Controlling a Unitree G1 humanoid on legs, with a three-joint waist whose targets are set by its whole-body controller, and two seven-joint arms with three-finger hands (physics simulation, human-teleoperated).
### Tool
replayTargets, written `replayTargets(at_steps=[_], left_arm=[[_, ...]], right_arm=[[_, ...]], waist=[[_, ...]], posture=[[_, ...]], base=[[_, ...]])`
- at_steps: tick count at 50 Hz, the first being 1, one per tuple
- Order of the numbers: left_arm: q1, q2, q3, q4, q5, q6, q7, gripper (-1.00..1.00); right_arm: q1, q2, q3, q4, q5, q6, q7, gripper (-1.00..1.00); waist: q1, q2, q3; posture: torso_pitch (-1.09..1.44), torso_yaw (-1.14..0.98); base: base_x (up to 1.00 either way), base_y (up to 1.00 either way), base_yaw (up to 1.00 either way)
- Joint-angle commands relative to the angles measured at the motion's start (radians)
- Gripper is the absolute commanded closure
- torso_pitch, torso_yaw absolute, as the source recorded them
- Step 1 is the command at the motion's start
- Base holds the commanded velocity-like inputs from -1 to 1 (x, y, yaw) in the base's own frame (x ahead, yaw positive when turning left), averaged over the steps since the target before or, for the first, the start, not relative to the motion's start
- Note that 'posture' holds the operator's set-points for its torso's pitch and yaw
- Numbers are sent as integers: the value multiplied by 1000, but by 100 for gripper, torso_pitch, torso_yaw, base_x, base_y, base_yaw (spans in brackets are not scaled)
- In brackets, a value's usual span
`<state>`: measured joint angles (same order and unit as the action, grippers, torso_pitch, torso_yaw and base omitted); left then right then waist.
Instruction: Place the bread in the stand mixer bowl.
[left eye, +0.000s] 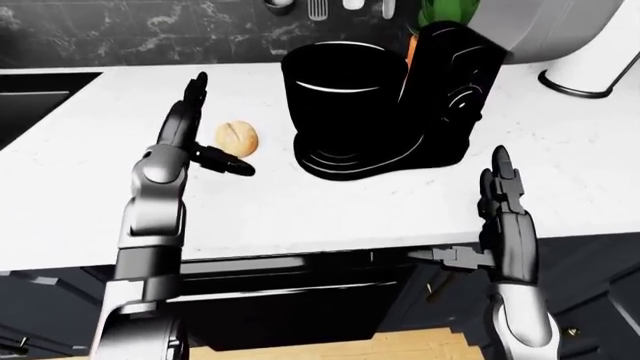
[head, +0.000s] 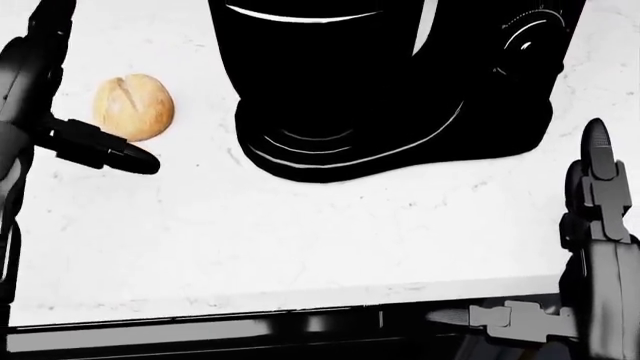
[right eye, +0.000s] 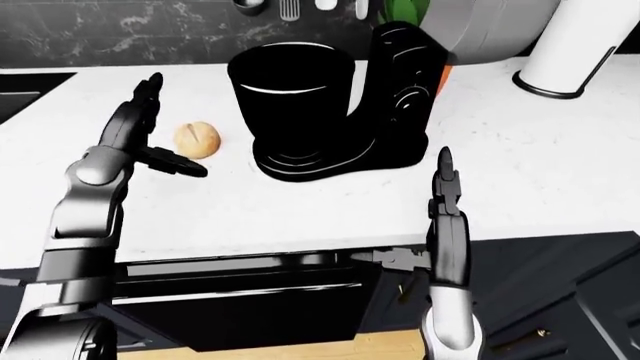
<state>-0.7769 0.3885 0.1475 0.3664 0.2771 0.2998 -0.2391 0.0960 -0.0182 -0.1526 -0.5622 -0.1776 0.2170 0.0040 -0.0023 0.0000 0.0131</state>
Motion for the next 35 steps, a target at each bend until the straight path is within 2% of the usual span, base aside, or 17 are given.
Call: replayTargets(at_steps=[1,13,25,30,35], left_arm=[[-41,10,7,-27,18,-29,-1,-100],[-103,-4,-7,174,13,-111,-10,-100],[-143,-21,-26,287,-3,-120,-75,-100],[-193,-24,-23,378,-26,-138,-105,-100],[-269,-10,-31,533,-27,-200,-84,-100]], right_arm=[[-14,-4,-1,-38,1,-31,-4,-100],[-12,-3,2,-30,5,-42,-6,-100],[-12,-3,1,-13,15,-55,-10,-100],[-8,-1,3,-10,17,-63,-13,-100],[-11,-1,7,4,22,-74,-15,-100]], waist=[[0,2,-22],[-2,3,-23],[-3,2,-24],[-1,2,-25],[0,2,-27]], posture=[[0,0],[0,0],[0,0],[0,0],[0,0]], base=[[0,0,0],[0,0,0],[0,0,0],[0,0,0],[0,0,0]])
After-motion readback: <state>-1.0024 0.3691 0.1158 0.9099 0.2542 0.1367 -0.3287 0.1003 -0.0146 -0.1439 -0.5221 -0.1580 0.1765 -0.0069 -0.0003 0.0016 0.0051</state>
